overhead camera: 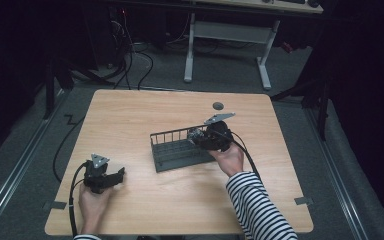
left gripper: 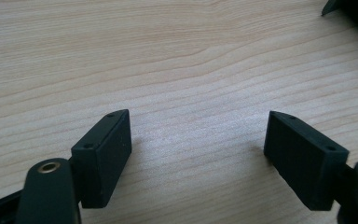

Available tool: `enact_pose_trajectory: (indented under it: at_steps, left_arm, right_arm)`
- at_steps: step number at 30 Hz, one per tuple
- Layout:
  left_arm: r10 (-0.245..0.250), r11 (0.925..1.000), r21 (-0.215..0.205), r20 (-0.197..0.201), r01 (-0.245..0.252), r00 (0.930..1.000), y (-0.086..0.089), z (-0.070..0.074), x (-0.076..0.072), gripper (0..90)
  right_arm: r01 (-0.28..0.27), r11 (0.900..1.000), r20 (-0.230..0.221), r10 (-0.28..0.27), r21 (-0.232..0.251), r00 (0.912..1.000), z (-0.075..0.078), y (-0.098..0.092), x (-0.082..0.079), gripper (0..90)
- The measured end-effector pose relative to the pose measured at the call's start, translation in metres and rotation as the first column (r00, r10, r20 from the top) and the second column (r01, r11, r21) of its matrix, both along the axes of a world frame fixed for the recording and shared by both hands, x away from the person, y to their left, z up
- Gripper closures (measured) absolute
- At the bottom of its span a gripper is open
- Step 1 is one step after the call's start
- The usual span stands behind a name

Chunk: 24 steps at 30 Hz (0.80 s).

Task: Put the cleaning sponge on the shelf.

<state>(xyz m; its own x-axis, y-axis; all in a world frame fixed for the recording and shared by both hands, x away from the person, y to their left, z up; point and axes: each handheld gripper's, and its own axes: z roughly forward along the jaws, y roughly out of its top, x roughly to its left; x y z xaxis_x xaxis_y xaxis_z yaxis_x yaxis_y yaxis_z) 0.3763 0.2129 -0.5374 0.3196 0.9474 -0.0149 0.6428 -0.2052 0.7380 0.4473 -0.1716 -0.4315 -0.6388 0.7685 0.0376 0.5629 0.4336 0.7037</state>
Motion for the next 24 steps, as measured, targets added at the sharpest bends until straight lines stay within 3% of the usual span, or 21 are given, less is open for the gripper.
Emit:
enact_pose_trajectory:
  at_steps: [7,11,16,24]
  left_arm:
    - [-0.001,1.0,0.0,0.0,0.001,1.0,0.0,0.0,0.0,23.7]
    - [-0.002,1.0,0.0,0.0,0.002,1.0,0.0,0.0,0.0,23.8]
    - [-0.003,1.0,0.0,-0.001,0.003,1.0,0.0,0.0,0.0,23.9]
    - [-0.004,1.0,0.0,-0.001,0.004,1.0,0.0,0.0,0.0,23.9]
  right_arm:
    - [0.016,1.0,-0.027,-0.016,-0.016,0.9995,-0.006,0.002,0.005,49.3]
    - [0.014,1.0,-0.015,-0.015,-0.023,0.9998,-0.007,0.003,0.005,46.5]
    - [0.022,1.0,0.012,-0.023,0.014,0.9997,-0.002,-0.001,0.003,38.3]
    - [0.031,0.996,0.074,-0.037,0.081,0.9966,0.017,-0.017,-0.009,38.9]
